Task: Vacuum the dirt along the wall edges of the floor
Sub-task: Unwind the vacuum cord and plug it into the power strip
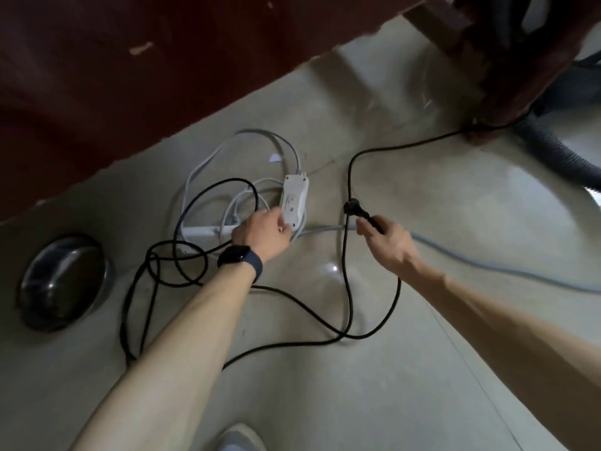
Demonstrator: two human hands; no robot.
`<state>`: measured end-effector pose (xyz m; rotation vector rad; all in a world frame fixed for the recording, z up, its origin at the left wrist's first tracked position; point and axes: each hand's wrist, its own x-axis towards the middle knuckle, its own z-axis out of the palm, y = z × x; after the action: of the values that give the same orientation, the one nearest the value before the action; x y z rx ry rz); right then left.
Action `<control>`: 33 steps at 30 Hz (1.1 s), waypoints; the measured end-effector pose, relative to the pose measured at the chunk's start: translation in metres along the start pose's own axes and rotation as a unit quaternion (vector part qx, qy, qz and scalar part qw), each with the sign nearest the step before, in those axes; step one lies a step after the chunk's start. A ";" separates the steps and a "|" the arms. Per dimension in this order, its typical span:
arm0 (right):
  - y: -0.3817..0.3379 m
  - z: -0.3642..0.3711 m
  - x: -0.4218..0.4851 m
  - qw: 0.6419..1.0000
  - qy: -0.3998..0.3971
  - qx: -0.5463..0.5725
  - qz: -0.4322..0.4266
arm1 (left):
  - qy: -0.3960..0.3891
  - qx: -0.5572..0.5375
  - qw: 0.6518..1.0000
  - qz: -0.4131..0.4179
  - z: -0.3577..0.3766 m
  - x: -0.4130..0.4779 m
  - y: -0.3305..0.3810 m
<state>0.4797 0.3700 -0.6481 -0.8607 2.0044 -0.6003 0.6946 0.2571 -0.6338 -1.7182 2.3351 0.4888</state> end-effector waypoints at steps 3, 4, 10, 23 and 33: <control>-0.005 -0.025 -0.008 1.000 -0.001 0.018 -0.020 | -0.016 -0.107 0.993 -0.040 0.009 0.031 0.031; -0.008 -0.032 -0.010 1.000 -0.013 0.020 -0.020 | -0.029 -0.122 0.990 -0.057 0.013 0.039 0.037; -0.010 -0.064 -0.025 0.988 -0.108 0.103 0.036 | -0.004 -0.245 0.964 -0.101 0.030 0.052 0.044; -0.034 -0.062 -0.041 0.996 0.033 0.053 -0.071 | -0.292 -0.679 0.672 -0.060 -0.043 -0.003 0.091; -0.042 -0.068 -0.054 0.991 0.063 0.023 -0.119 | -0.251 -0.638 0.728 0.003 -0.061 -0.020 0.090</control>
<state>0.4582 0.3902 -0.5562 -1.0662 2.0047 -0.8514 0.6168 0.2757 -0.5577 -1.4902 1.4976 2.5898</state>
